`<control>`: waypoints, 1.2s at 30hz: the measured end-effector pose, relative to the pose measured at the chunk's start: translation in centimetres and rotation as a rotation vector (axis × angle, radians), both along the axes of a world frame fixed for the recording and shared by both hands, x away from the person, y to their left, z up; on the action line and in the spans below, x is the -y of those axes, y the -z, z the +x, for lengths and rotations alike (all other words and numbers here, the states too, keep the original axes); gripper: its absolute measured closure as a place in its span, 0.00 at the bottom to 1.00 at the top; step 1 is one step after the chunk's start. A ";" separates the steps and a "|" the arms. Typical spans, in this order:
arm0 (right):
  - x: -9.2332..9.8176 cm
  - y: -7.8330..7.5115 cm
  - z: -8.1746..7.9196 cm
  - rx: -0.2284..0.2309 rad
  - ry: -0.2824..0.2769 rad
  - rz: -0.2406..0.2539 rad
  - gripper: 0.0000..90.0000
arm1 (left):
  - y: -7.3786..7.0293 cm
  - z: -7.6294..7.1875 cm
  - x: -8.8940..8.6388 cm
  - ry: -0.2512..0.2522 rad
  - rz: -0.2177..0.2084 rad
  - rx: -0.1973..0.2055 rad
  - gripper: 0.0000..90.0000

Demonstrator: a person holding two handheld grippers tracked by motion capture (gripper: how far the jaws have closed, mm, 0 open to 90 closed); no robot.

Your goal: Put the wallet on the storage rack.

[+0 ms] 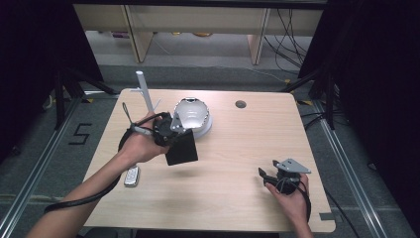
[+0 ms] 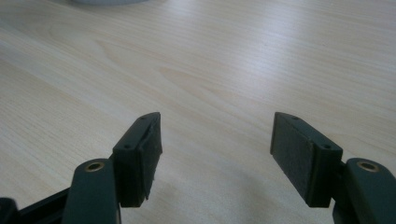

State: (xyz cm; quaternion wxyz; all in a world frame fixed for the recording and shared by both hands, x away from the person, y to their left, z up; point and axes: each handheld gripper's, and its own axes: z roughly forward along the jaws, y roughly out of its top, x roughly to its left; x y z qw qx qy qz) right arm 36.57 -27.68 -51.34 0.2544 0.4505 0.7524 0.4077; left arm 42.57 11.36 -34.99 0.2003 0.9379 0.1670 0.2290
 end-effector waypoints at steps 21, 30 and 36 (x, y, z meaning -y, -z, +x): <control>0.1 0.0 0.1 -0.008 -0.017 0.005 0.39 | -0.9 1.9 0.6 -0.018 -0.002 0.059 0.89; 0.1 0.0 0.1 -0.010 -0.017 0.008 0.39 | -1.4 2.7 0.9 -0.016 0.020 0.073 0.89; 0.1 0.0 0.1 -0.011 -0.017 0.008 0.39 | -1.7 3.3 1.1 -0.014 0.035 0.089 0.89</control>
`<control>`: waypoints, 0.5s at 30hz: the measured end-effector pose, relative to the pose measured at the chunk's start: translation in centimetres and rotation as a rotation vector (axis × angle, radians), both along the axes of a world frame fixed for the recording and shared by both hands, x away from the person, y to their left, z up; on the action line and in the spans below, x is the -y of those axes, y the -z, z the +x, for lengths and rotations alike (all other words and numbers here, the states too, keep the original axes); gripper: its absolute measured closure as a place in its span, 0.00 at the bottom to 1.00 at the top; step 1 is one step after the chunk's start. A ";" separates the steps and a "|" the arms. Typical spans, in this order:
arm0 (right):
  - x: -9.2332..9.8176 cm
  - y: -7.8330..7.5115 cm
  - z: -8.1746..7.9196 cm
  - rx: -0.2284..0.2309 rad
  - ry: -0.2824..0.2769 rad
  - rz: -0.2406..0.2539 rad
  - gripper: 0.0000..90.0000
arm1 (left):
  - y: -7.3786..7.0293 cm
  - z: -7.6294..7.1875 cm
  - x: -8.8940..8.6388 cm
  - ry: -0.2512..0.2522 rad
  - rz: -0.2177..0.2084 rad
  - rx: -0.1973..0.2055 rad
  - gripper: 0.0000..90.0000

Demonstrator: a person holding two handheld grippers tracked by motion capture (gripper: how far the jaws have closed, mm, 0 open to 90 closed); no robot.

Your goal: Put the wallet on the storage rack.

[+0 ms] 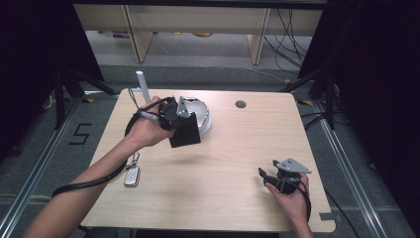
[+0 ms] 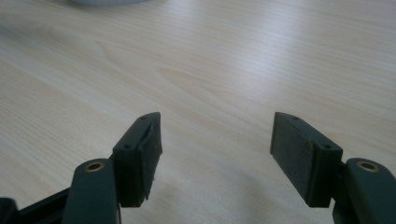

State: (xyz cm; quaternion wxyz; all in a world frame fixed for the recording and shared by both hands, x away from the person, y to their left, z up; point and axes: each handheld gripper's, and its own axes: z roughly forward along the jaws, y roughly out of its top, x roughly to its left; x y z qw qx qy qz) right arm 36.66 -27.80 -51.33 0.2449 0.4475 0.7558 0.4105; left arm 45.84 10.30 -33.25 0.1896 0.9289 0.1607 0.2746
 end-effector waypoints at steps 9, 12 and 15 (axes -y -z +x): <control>0.0 0.0 0.0 -0.001 0.000 0.002 0.39 | -0.3 0.6 0.2 0.005 0.003 0.024 0.89; 0.0 0.0 0.0 -0.003 0.002 0.002 0.39 | -0.3 0.9 0.2 0.006 0.006 0.029 0.89; 0.0 0.0 0.0 -0.003 0.000 -0.001 0.39 | -0.4 1.1 0.3 0.018 0.022 0.035 0.89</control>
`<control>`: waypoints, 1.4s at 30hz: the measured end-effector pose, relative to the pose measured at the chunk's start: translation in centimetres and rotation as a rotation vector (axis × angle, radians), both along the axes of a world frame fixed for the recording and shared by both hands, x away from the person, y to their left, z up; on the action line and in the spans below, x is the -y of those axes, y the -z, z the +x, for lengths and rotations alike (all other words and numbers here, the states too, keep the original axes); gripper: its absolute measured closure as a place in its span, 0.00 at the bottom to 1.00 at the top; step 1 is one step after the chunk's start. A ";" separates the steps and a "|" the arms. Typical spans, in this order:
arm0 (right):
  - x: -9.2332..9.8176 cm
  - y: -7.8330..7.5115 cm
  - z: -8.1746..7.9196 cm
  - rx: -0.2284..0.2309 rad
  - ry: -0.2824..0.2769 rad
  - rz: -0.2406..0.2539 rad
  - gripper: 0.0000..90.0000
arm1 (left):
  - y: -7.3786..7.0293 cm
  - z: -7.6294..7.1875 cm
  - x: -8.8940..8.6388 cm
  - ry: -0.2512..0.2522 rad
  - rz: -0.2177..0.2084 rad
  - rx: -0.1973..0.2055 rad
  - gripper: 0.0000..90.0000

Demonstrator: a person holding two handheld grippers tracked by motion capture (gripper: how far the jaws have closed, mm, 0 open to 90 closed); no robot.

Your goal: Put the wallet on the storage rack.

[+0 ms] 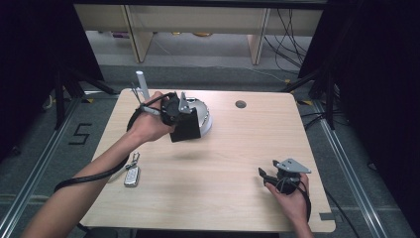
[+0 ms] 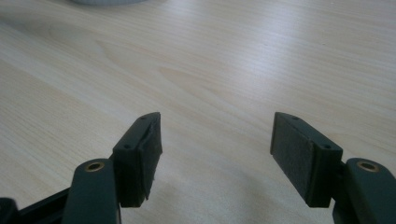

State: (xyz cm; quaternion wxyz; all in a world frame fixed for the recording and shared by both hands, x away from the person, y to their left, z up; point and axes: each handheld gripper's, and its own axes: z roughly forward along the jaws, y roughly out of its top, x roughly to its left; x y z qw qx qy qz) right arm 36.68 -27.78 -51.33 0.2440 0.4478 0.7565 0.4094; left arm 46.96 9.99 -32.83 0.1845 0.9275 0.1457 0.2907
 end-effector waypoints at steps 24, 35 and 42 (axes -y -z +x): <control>0.0 0.0 0.0 -0.004 -0.001 0.000 0.39 | -1.5 3.5 0.8 0.040 0.098 -0.164 0.89; 0.0 0.0 0.0 -0.005 0.002 0.008 0.39 | -2.1 5.2 1.3 0.010 0.084 -0.113 0.89; 0.0 0.0 0.0 -0.004 -0.002 0.001 0.39 | -1.9 6.1 1.6 0.011 0.108 -0.087 0.88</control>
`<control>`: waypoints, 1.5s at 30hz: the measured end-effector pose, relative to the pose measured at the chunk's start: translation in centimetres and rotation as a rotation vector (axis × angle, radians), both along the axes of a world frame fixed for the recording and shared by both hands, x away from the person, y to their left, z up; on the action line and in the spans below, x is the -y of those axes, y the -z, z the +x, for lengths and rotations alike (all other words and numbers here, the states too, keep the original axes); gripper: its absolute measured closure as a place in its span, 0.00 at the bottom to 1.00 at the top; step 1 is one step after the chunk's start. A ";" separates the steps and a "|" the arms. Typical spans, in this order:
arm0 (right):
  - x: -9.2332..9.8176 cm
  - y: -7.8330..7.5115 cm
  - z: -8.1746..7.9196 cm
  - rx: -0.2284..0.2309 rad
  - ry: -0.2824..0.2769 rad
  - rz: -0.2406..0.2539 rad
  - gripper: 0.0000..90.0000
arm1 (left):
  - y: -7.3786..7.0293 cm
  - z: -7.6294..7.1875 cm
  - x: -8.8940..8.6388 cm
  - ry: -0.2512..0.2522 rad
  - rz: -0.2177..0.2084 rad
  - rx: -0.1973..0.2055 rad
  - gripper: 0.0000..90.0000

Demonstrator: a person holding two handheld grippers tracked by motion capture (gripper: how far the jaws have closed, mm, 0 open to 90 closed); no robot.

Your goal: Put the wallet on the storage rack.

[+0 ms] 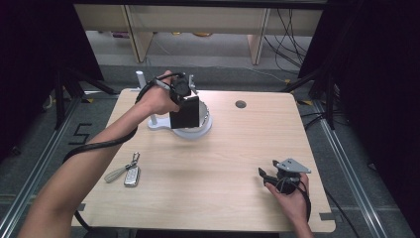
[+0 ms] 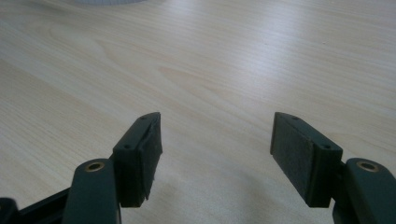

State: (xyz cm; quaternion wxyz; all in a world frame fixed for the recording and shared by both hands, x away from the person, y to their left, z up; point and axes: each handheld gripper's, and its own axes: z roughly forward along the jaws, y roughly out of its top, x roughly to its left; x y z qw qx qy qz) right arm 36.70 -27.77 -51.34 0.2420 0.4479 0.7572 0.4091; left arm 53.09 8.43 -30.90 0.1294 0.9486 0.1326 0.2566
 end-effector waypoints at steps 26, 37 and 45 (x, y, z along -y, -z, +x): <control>0.0 0.0 0.0 0.005 0.000 -0.003 0.39 | 1.4 2.6 1.6 -0.003 -0.019 0.063 0.88; 0.0 0.0 0.0 0.005 -0.001 -0.002 0.39 | 2.4 3.3 1.7 -0.006 -0.005 0.061 0.88; 0.0 0.0 0.0 0.005 -0.001 -0.002 0.39 | 3.8 3.6 1.9 -0.004 -0.008 0.039 0.88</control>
